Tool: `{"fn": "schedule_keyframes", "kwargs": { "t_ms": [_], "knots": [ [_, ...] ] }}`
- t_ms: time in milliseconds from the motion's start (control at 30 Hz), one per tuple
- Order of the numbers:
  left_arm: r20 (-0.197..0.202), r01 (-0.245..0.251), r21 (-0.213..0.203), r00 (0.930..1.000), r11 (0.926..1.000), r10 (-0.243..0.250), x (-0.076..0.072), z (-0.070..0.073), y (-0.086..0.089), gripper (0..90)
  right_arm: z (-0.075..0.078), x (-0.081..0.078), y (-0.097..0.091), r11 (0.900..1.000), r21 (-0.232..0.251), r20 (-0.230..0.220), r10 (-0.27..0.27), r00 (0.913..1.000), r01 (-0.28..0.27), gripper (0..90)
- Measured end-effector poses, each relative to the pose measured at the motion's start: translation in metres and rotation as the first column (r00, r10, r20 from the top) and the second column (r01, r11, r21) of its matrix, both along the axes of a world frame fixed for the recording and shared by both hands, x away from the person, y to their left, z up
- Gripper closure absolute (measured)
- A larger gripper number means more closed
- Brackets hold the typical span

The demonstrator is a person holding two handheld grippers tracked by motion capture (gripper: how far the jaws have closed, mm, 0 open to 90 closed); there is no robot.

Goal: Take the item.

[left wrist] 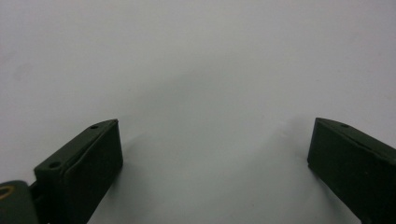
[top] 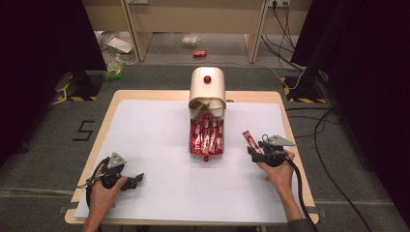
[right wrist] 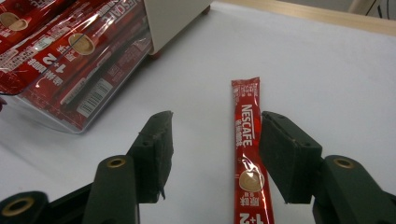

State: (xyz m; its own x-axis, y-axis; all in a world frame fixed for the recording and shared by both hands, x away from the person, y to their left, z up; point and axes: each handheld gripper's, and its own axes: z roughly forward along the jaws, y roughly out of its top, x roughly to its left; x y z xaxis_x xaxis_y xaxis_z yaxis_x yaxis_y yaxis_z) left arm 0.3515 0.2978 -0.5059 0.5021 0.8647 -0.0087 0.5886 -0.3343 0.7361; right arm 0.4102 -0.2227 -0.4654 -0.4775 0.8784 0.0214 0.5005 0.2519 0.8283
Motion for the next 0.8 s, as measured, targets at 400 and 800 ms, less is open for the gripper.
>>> {"fn": "schedule_keyframes", "kwargs": {
  "t_ms": [400, 800],
  "knots": [
    [-0.002, 0.000, -0.001, 1.0000, 1.0000, 0.000, 0.000, 0.000, 0.000, 2.5, 0.004, -0.003, 0.018, 0.9973, -0.016, 0.022, 0.072, 0.9972, -0.072, 36.1],
    [-0.001, 0.000, -0.001, 1.0000, 1.0000, 0.000, 0.000, 0.000, 0.000, 2.6, 0.006, -0.008, 0.036, 0.9910, -0.029, 0.031, 0.131, 0.9909, -0.130, 33.1]
  ]
}}
